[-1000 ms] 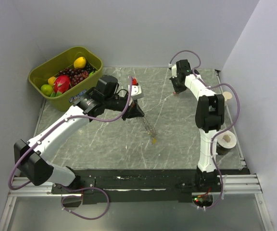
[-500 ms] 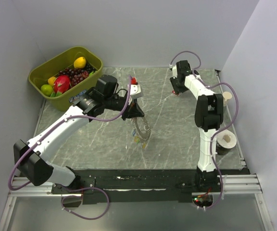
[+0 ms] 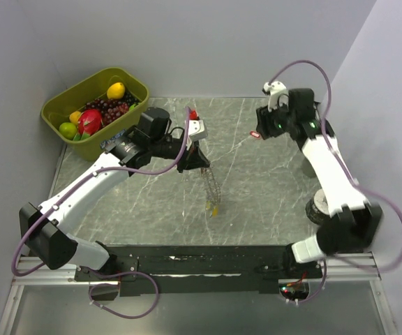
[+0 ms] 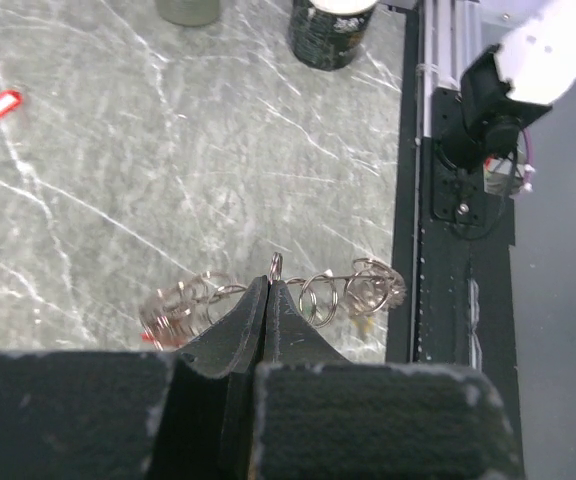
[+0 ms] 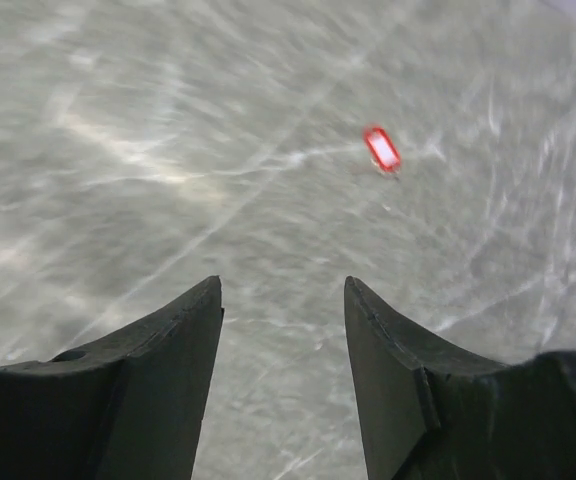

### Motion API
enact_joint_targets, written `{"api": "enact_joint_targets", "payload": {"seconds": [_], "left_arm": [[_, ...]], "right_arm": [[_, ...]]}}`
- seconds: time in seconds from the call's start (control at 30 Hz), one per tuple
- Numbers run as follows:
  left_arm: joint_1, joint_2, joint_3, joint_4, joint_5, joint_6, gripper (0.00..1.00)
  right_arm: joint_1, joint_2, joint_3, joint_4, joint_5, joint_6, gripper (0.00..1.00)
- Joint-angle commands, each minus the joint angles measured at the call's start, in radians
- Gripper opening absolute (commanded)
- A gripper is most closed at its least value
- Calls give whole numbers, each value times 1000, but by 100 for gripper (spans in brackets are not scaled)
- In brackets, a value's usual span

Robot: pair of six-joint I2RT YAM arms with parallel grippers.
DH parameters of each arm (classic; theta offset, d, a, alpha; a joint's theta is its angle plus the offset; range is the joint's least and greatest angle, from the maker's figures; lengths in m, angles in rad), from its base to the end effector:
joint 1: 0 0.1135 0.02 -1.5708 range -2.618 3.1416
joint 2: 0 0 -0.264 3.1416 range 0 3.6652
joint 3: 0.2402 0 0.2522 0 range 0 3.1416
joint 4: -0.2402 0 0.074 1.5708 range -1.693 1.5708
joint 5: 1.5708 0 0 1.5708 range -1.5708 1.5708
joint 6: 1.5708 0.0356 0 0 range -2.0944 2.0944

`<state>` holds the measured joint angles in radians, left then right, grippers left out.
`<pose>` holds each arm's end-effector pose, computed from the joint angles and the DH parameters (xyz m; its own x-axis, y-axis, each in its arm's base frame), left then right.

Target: Remove the keys from the keyring

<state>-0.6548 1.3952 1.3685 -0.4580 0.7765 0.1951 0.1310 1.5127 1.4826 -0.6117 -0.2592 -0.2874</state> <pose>0.2293 -0.2075 0.3806 -0.1830 0.3149 -0.9313 0.9803 0.1296 -0.1488 0.3341 0.0532 0.3648 -0.4757 -0.3390 -0.8117 -0.4845 0.8711 -0.0799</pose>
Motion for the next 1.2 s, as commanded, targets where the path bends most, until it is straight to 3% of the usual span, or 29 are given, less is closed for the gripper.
{"api": "enact_joint_targets", "payload": {"seconds": [0.0, 0.27, 0.53, 0.9, 1.17], "left_arm": [[7, -45, 89, 41, -34, -19, 1], [9, -24, 141, 71, -71, -91, 1], [9, -6, 135, 126, -144, -164, 1], [9, 19, 133, 166, -115, -267, 1], [11, -2, 90, 189, -137, -276, 1]], "right_arm": [[42, -208, -157, 13, -207, -73, 60], [232, -509, -398, 30, -345, -144, 61], [246, -640, -449, 72, -485, -176, 62], [331, -494, -374, 161, -315, -110, 66], [335, -456, -355, 190, -359, -50, 65]]}}
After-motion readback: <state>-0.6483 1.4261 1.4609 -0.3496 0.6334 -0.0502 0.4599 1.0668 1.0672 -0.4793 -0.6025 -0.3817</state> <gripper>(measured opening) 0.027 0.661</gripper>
